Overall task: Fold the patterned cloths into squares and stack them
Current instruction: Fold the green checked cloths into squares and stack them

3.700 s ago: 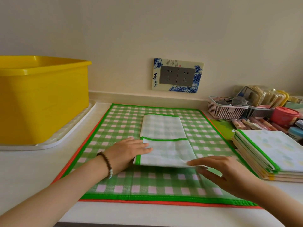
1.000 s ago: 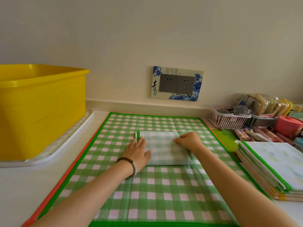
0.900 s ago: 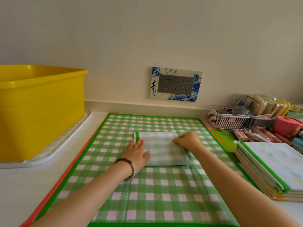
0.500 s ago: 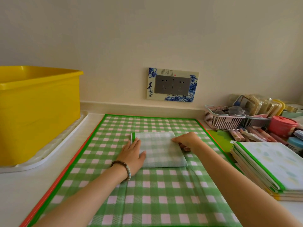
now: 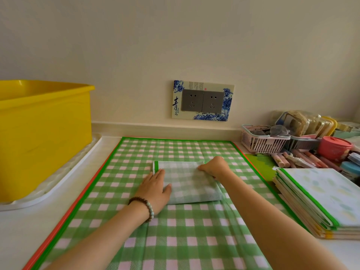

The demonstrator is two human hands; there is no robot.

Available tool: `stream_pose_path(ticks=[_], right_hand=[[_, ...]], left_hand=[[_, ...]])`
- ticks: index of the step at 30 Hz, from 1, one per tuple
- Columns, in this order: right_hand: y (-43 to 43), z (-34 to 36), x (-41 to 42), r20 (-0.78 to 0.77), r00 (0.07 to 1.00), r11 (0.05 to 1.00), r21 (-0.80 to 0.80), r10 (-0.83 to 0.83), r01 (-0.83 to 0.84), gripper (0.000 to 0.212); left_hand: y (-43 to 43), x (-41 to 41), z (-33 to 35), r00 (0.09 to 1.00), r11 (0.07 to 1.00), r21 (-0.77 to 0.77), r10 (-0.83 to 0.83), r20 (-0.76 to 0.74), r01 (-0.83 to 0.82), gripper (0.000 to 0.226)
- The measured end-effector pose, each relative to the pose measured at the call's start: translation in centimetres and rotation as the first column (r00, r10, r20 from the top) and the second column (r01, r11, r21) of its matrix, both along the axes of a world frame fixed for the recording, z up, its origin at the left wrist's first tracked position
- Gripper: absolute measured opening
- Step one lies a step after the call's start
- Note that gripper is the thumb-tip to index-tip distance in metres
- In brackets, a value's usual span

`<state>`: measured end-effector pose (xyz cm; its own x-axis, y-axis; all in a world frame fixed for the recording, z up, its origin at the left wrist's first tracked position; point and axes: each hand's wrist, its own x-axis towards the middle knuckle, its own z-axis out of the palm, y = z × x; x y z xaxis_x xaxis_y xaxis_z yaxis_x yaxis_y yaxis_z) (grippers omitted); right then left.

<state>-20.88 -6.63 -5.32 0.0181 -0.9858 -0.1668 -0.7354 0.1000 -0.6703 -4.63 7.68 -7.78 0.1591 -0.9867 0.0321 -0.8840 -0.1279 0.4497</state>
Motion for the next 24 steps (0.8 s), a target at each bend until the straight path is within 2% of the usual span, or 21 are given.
stream_pose_path(ticks=[4,11,15,18,20,22,24], right_hand=[[-0.2,0.1,-0.3,-0.022,1.0,1.0,0.018,-0.021,0.022,0.039],[0.0,0.1,-0.2,-0.092,0.996,1.0,-0.006,0.013,-0.014,0.038],[0.3,-0.4,-0.6,-0.049,0.996,0.993,-0.087,0.07,-0.074,0.046],[1.7,-0.2,-0.3,-0.086,0.995,0.977,-0.204,0.053,-0.069,0.026],[3.3,-0.3,0.5,-0.239,0.968,0.924,-0.347,0.079,-0.161,0.045],[5.4,-0.6,2.1,-0.325,0.924,0.824,-0.452,0.204,-0.341,0.046],[7.1,-1.2,3.9,-0.389,0.85,0.775,-0.386,0.354,-0.5,0.046]], left_hand=[[0.1,-0.1,0.2,0.996,0.998,-0.056,-0.001,-0.092,-0.004,0.058],[-0.2,0.0,-0.3,0.998,0.999,0.005,-0.051,0.041,0.051,0.055],[-0.4,-0.1,-0.7,0.99,0.998,0.059,-0.036,0.137,0.028,0.055],[-0.4,-0.2,-0.7,0.986,0.996,0.08,-0.042,0.161,0.03,0.055],[-0.3,-0.3,-0.5,0.975,0.995,0.087,-0.063,0.213,0.045,0.055],[-0.4,-0.3,-0.3,0.963,0.995,0.087,-0.071,0.259,0.05,0.054],[-0.6,-0.3,-0.3,0.953,0.994,0.094,-0.074,0.294,0.049,0.054]])
